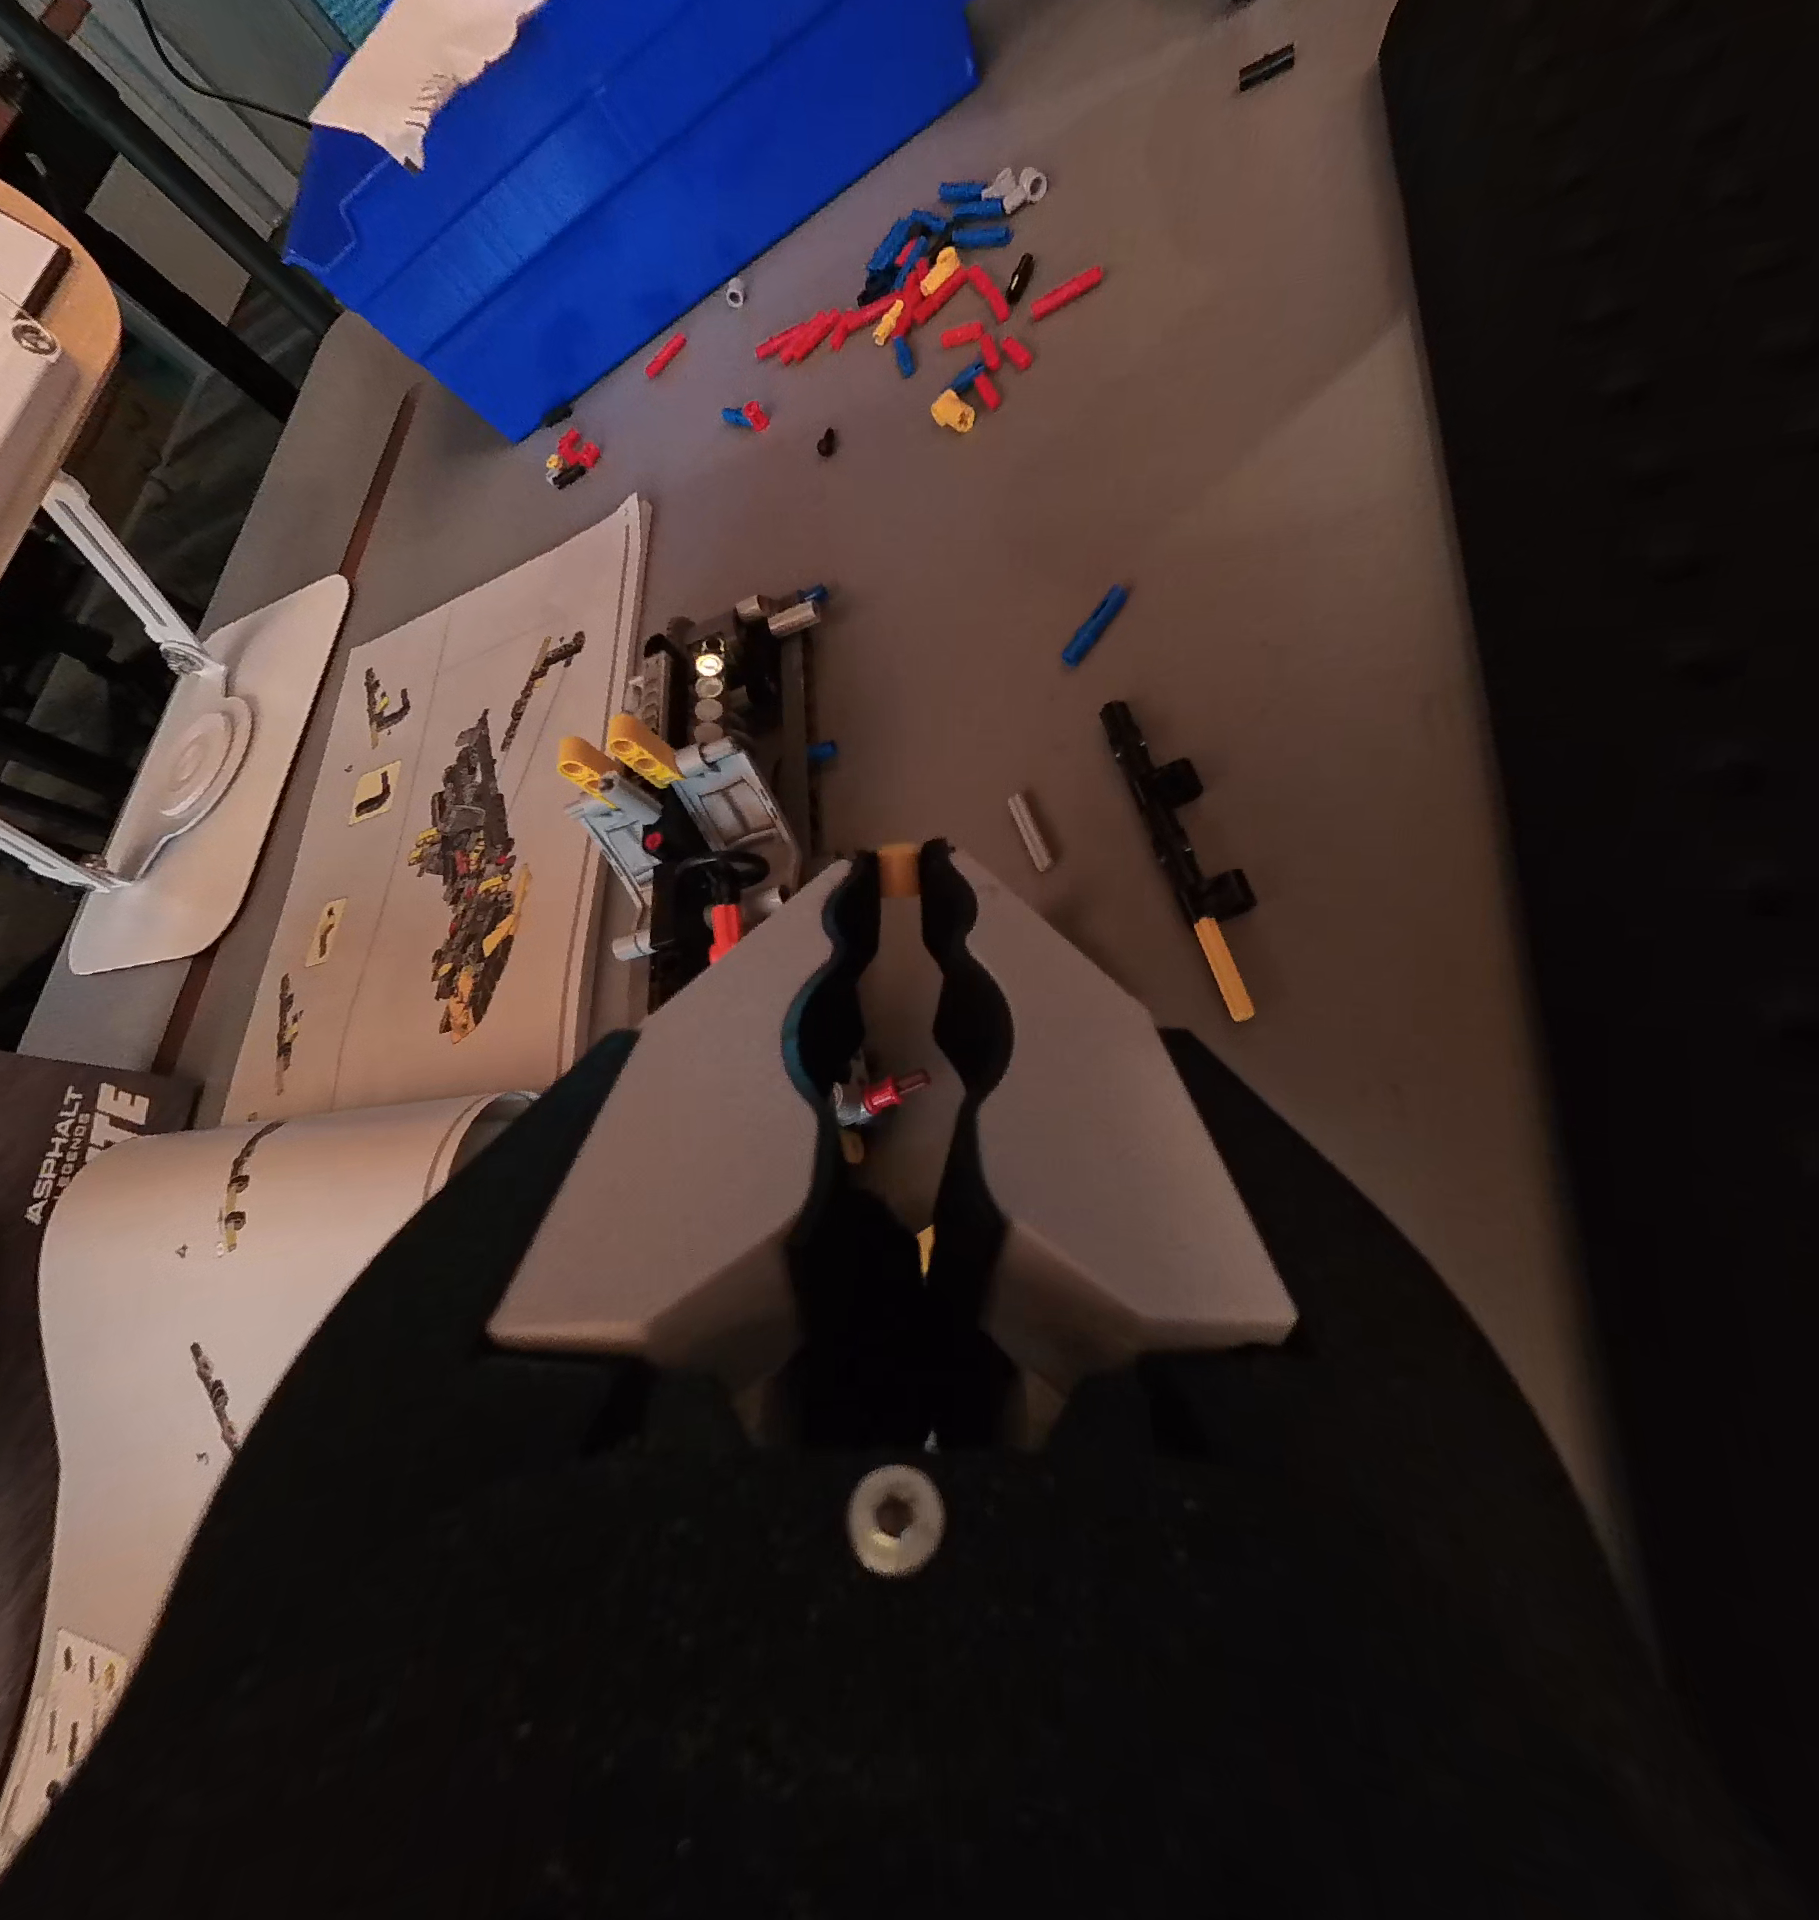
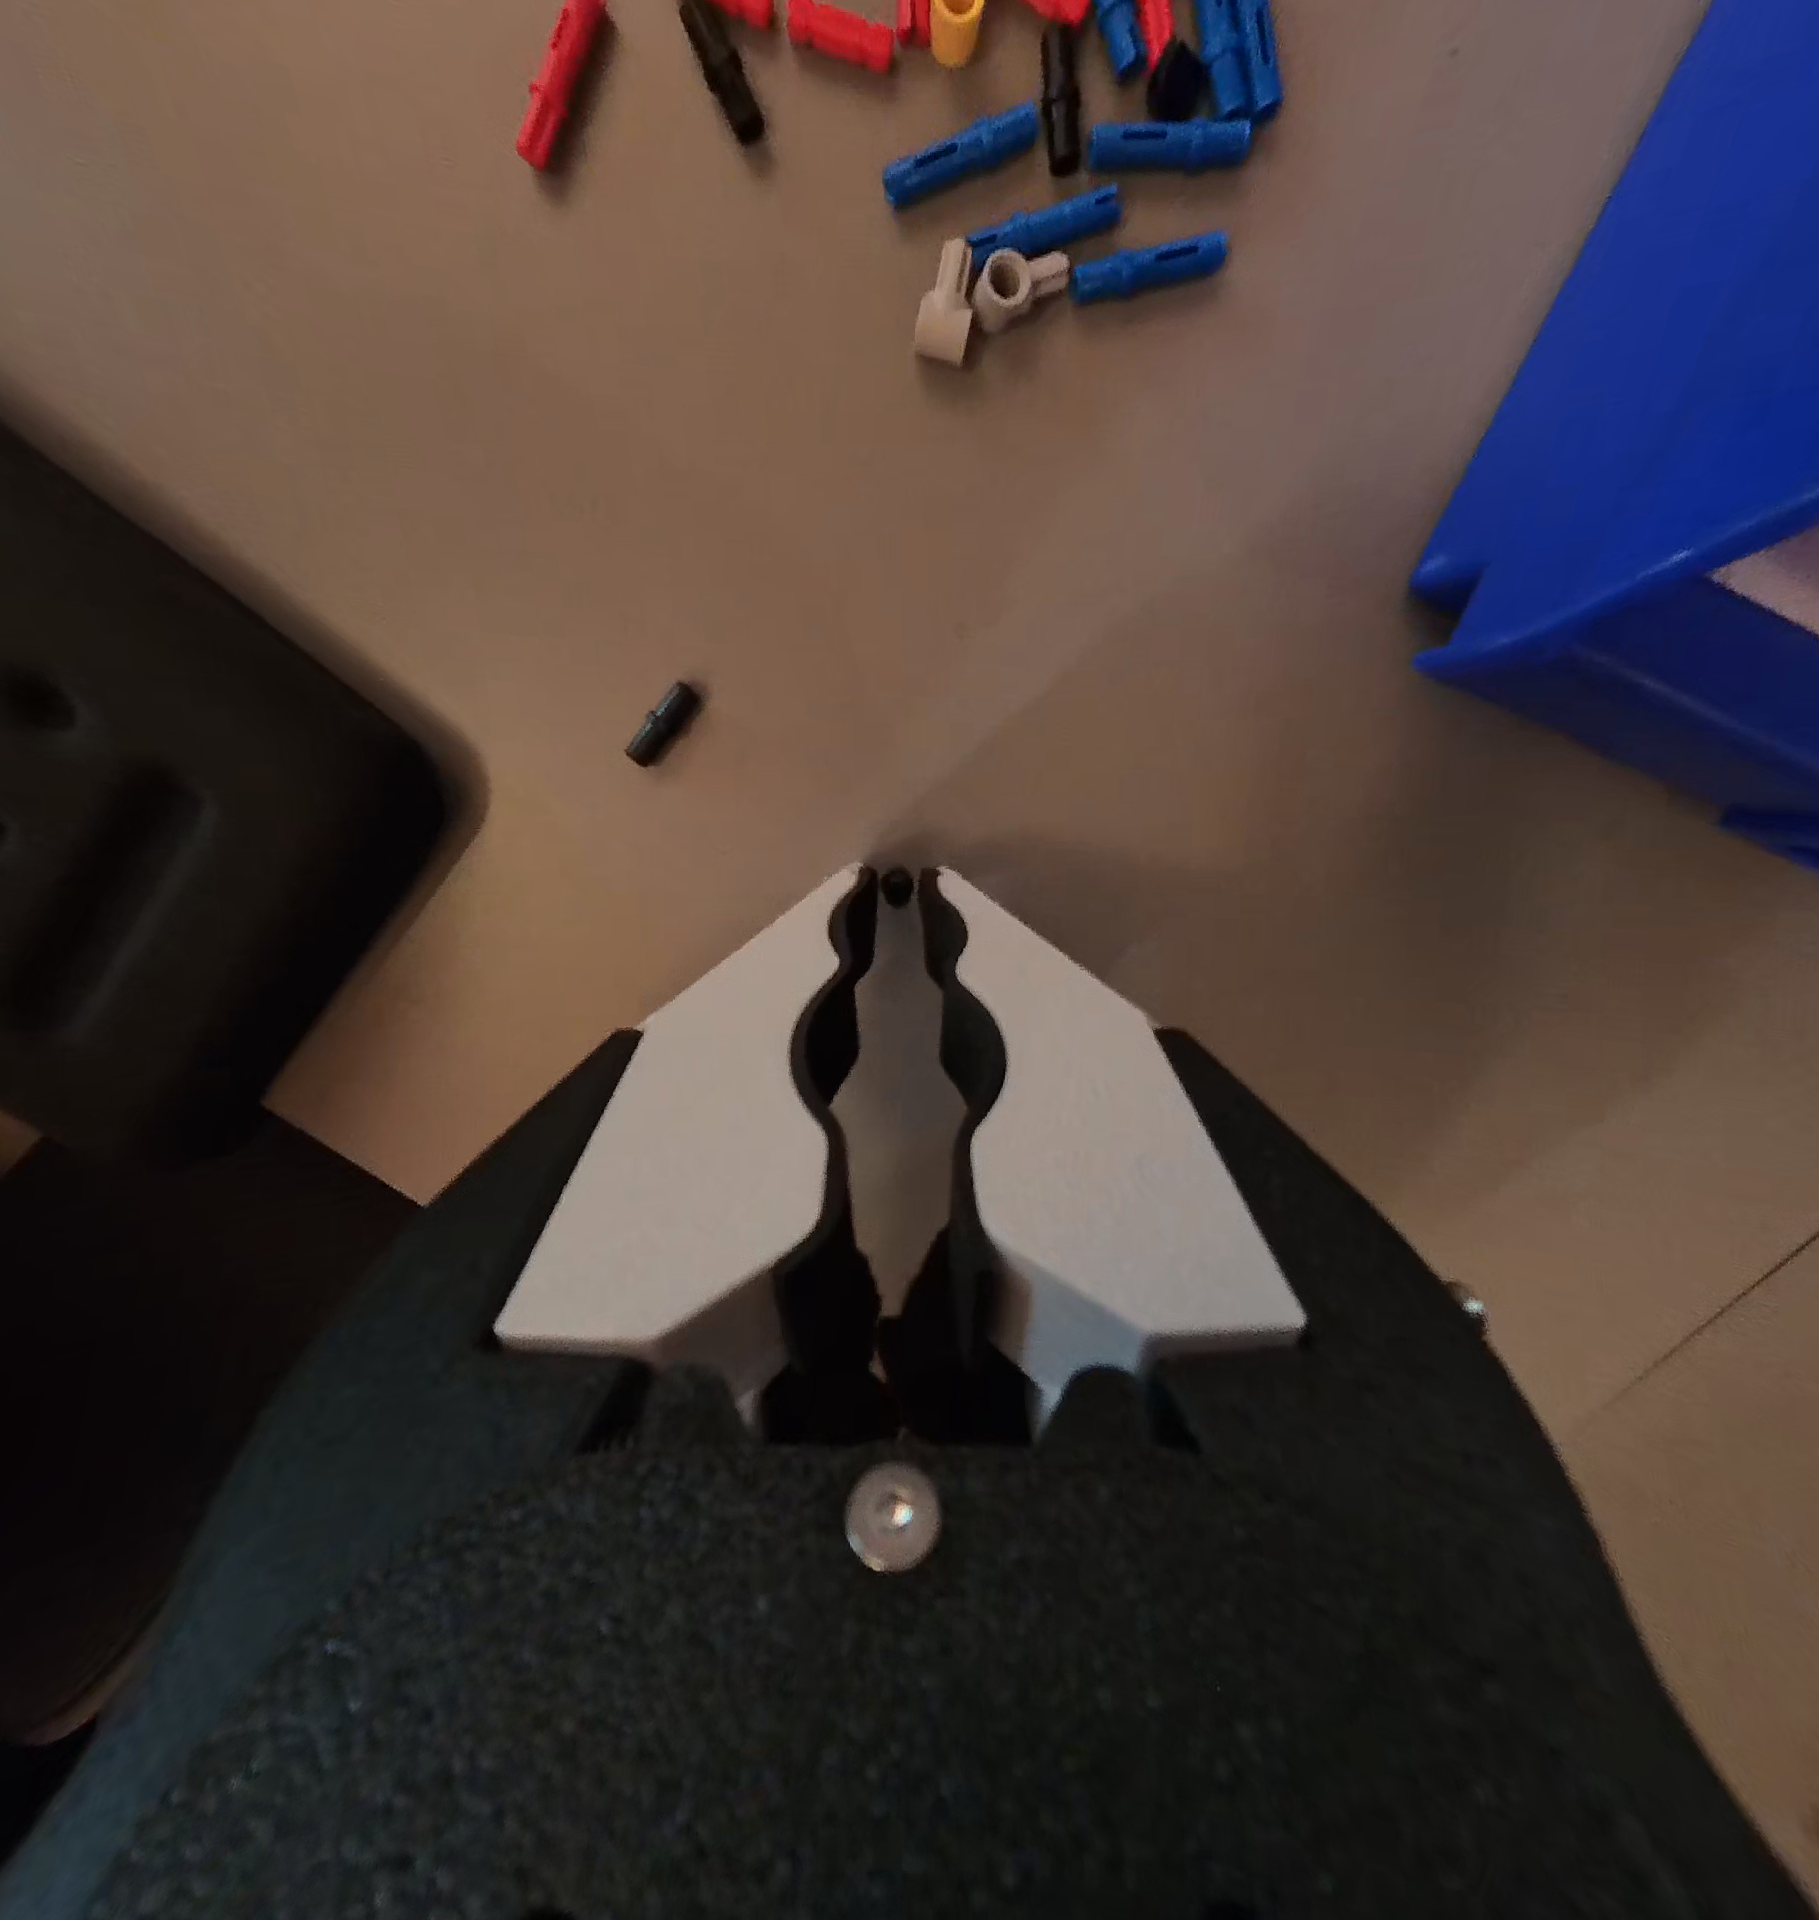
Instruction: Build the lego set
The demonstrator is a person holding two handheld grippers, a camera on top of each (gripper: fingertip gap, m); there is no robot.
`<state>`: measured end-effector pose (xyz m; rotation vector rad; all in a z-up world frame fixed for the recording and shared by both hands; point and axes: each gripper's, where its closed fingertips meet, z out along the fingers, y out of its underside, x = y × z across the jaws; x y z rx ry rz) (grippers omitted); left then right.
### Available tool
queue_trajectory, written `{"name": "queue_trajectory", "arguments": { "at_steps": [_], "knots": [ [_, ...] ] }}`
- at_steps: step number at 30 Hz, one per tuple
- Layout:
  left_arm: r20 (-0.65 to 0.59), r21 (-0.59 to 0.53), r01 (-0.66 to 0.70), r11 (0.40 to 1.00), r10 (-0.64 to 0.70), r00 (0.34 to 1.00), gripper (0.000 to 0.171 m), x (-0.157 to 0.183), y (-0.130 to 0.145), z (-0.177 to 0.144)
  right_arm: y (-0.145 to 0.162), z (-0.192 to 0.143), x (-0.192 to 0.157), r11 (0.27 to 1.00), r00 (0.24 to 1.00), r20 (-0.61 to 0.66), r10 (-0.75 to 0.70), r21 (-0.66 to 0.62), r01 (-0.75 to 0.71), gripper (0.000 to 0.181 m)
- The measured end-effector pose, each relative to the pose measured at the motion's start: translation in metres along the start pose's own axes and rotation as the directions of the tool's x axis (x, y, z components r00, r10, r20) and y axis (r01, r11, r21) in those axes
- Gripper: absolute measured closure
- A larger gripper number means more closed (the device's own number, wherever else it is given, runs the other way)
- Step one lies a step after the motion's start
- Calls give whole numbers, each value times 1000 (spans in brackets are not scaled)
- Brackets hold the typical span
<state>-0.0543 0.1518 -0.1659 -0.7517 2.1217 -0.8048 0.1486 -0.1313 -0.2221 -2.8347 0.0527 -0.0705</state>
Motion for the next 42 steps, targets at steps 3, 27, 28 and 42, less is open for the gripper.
{"name": "queue_trajectory", "arguments": {
  "at_steps": [3,27,28,42],
  "knots": [
    [-3,1,3,1000,-3,1000,167,0,0,0,0,-1,1,1000,1000,-7,-7,3,7,176],
    [54,227,93,969,-108,993,167,-22,-30,-15,-290,-50,-185,496,910,259,-324,866,-70,177],
    [56,233,97,968,-113,992,167,-23,-30,-15,-296,-49,-184,472,909,270,-317,876,-95,178],
    [-70,334,299,894,-293,953,166,-32,-33,-21,-292,-53,-201,367,878,232,-418,928,-70,177]
  ]
}}
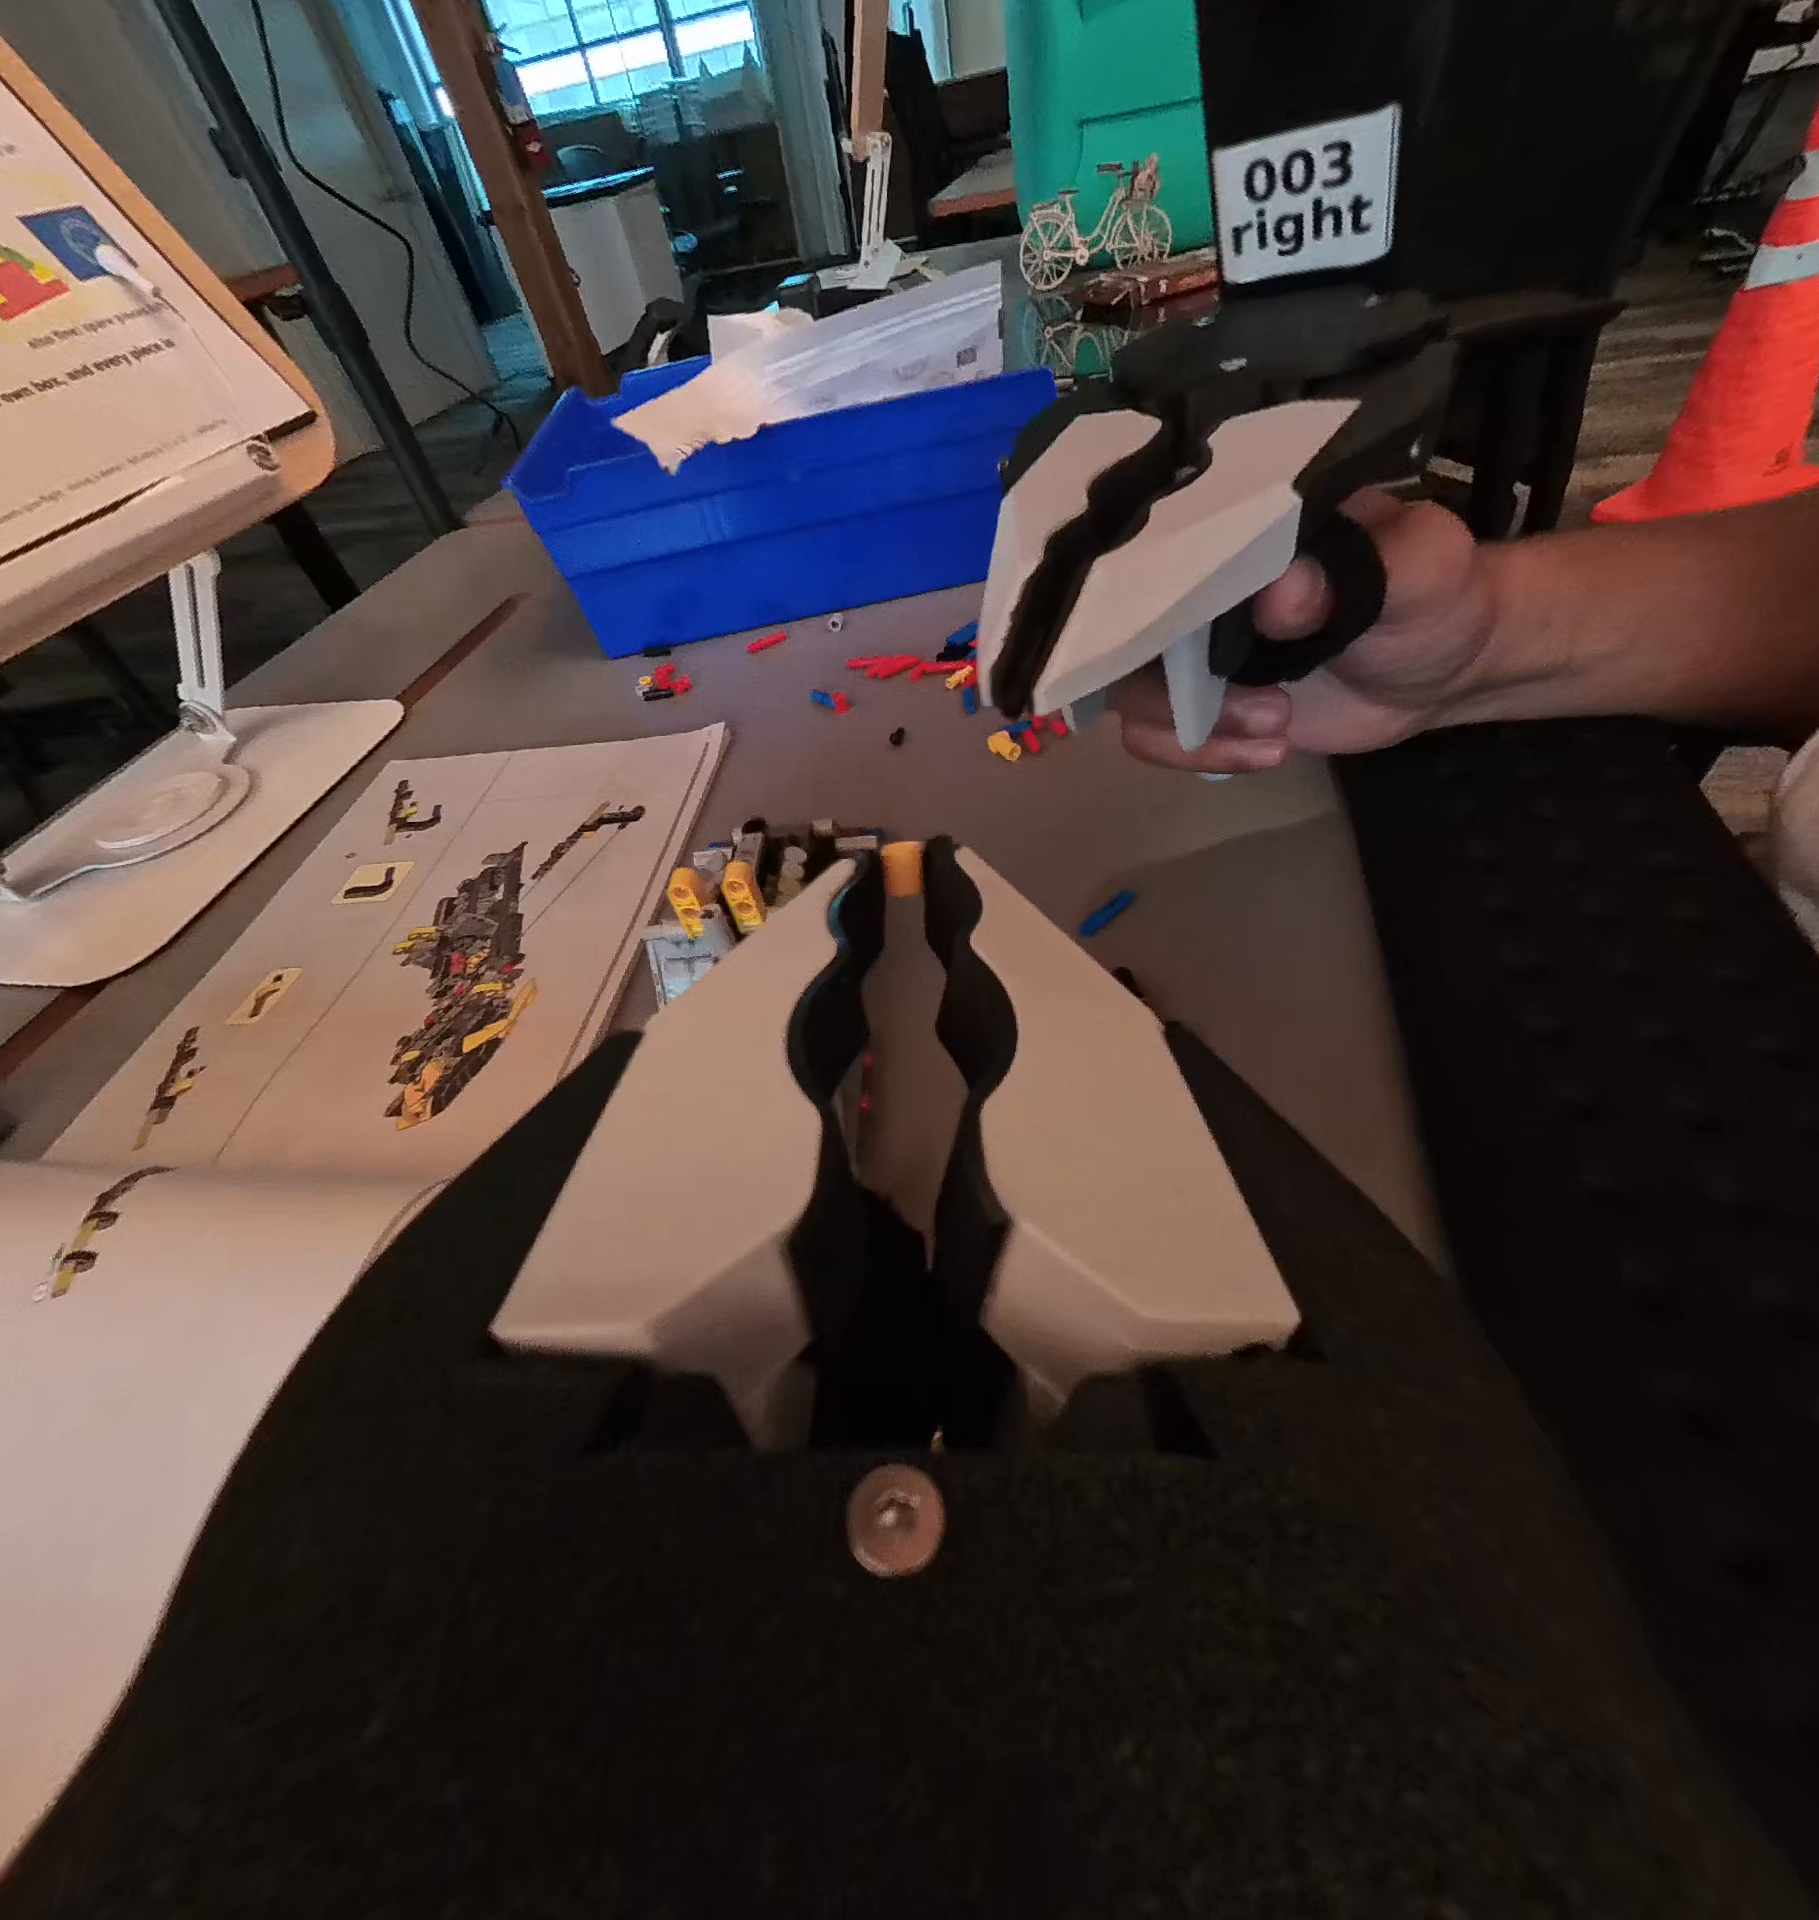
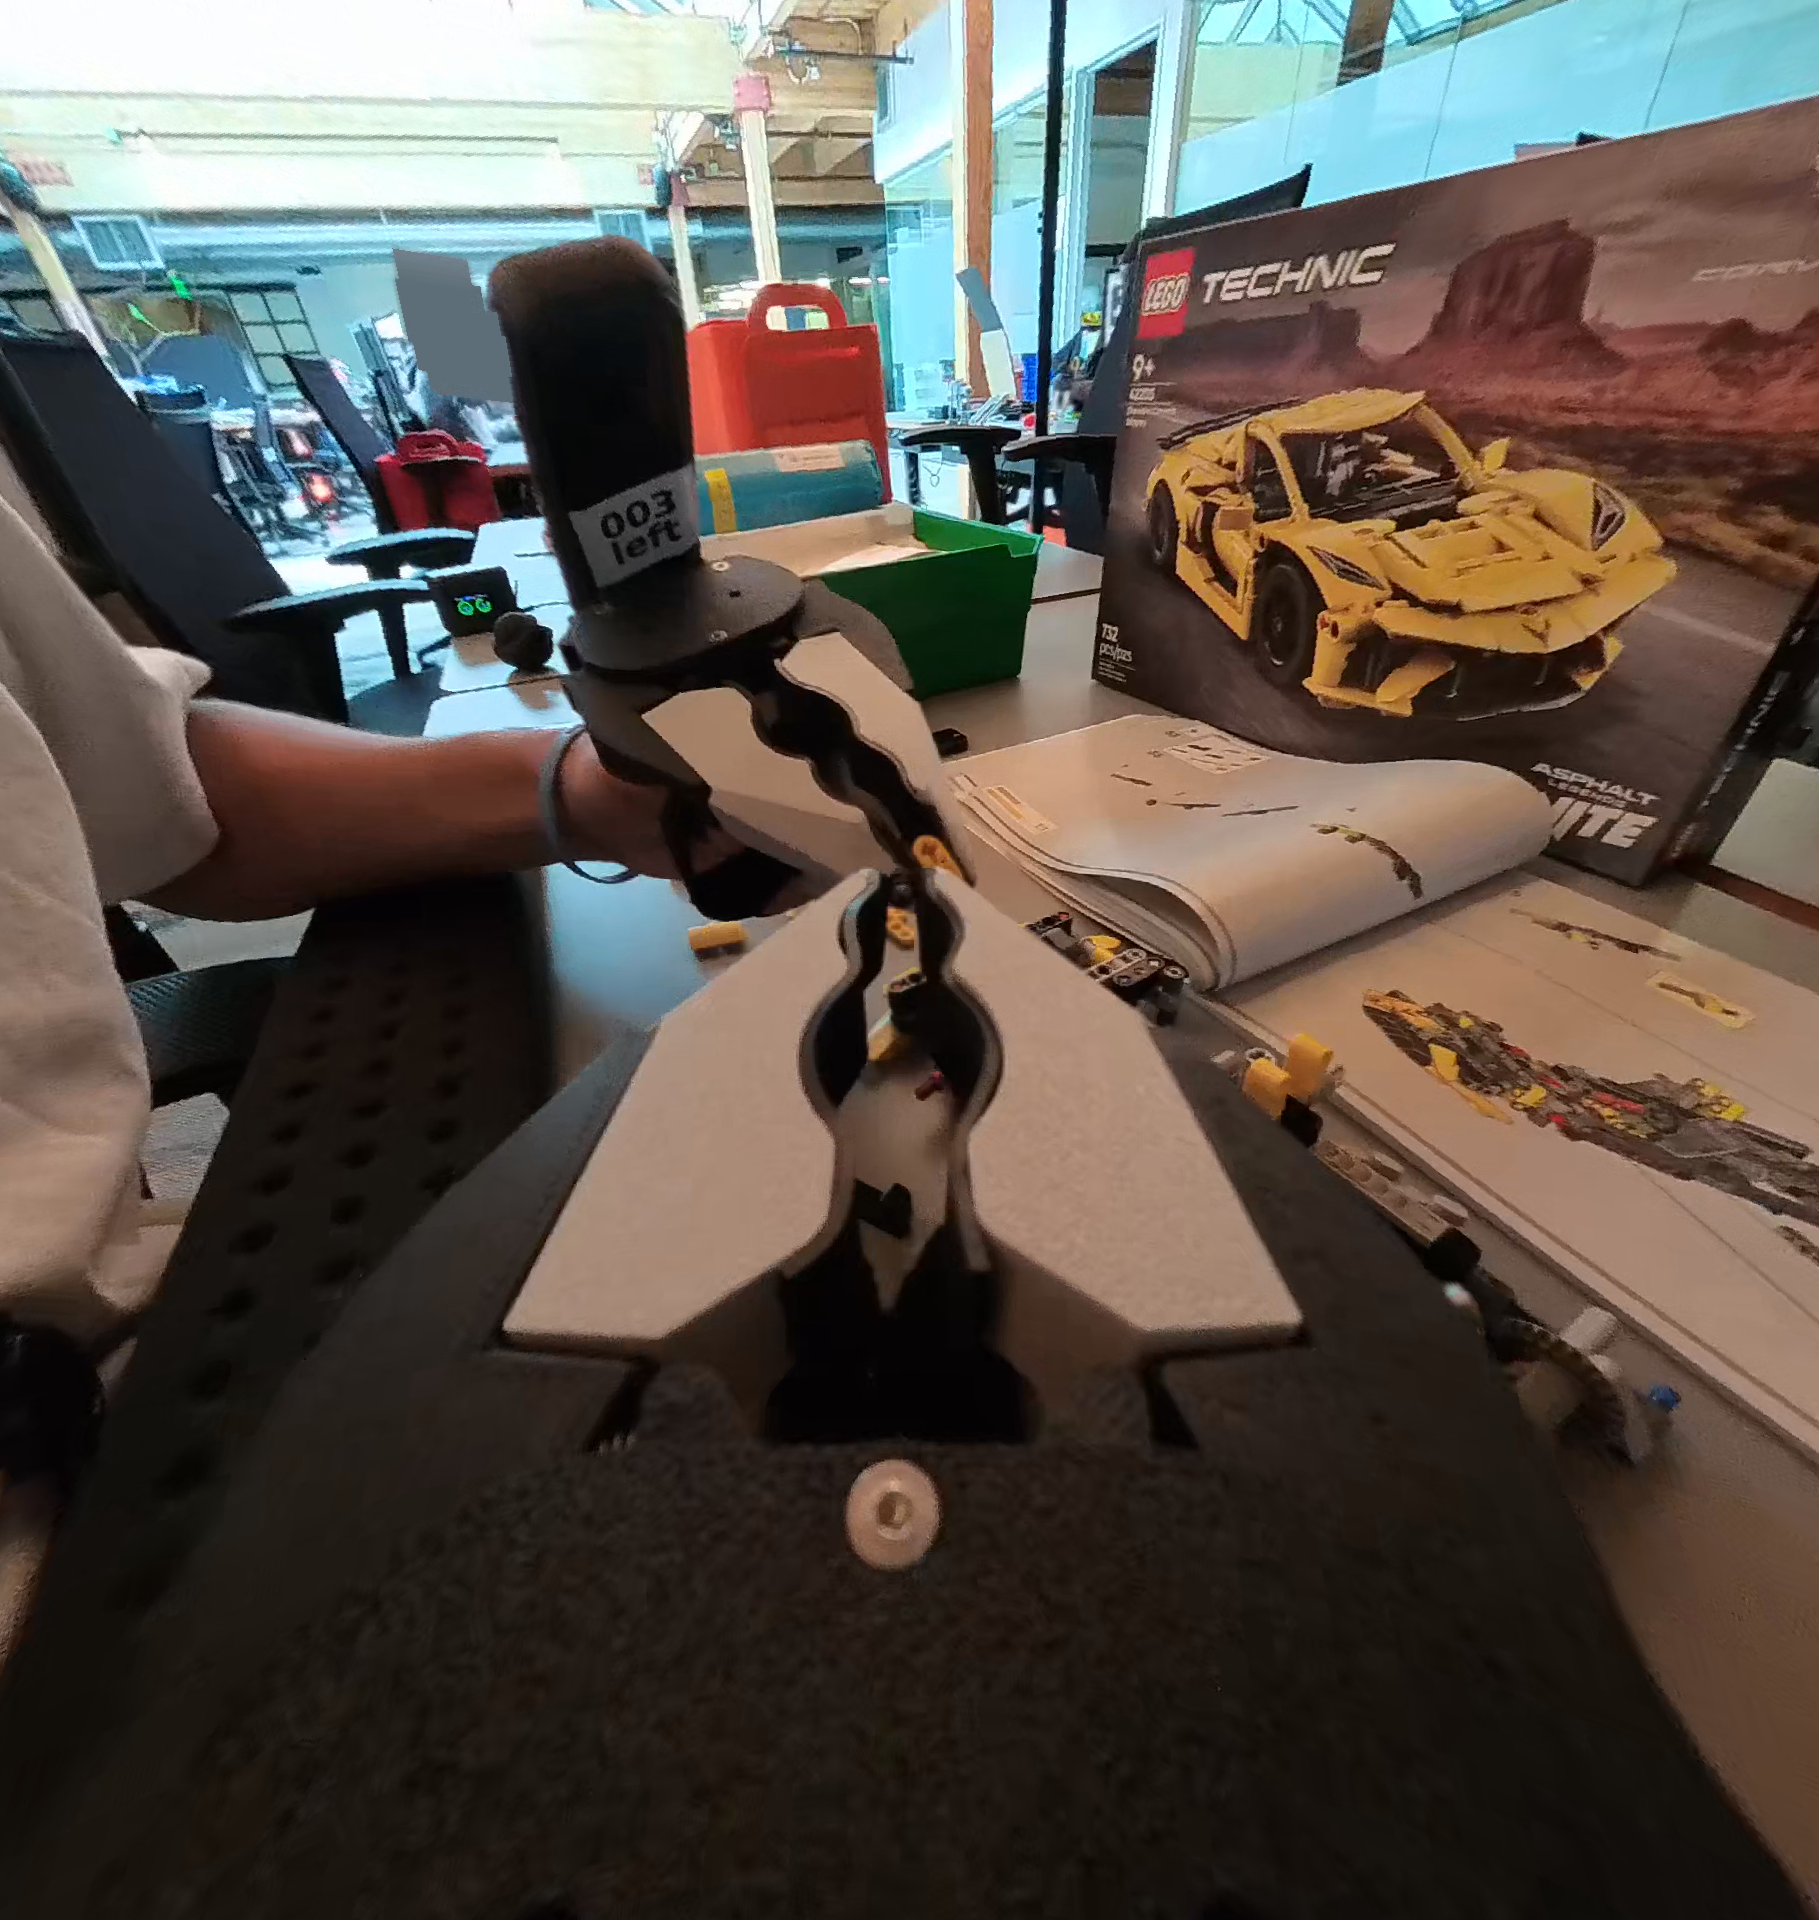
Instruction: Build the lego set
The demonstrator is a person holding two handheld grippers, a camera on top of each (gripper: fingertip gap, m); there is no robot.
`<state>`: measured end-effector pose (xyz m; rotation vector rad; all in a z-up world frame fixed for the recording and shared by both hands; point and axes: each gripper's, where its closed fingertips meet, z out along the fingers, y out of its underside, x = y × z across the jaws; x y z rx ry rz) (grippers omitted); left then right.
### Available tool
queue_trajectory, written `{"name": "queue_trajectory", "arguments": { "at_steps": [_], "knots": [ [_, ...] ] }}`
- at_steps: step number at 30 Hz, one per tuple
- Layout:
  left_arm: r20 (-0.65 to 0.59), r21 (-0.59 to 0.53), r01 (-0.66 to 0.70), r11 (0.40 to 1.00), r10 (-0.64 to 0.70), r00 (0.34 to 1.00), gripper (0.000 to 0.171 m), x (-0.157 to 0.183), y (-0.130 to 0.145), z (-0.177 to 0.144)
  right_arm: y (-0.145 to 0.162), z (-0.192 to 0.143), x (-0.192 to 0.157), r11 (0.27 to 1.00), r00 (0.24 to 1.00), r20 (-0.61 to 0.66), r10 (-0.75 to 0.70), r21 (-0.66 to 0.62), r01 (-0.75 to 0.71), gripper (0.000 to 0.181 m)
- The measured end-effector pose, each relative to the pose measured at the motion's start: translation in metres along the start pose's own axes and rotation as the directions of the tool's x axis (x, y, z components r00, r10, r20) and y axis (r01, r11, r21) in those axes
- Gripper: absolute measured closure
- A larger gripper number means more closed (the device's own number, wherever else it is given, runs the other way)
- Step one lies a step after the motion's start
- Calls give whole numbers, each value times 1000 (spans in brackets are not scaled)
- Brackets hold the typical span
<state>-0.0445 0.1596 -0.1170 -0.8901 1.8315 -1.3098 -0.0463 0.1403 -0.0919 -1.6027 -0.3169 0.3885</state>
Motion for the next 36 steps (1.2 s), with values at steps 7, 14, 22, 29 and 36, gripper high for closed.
{"name": "queue_trajectory", "arguments": {
  "at_steps": [7,14,22,29,36],
  "knots": [
    [86,-22,-145,989,146,986,167,-2,-2,1,8,-2,6,998,998,-15,56,-27,-56,177],
    [208,-113,-392,913,408,889,167,-5,1,4,8,-1,14,991,990,-32,136,-11,-137,177],
    [234,-108,-449,887,462,855,167,-3,0,8,15,6,13,985,986,-56,158,-59,-161,177],
    [250,-172,-501,848,529,811,167,-6,4,8,21,5,12,965,970,-52,236,-107,-240,177],
    [237,-231,-584,778,627,742,167,-3,10,13,26,9,11,963,972,-60,225,-140,-232,177]
  ]
}}
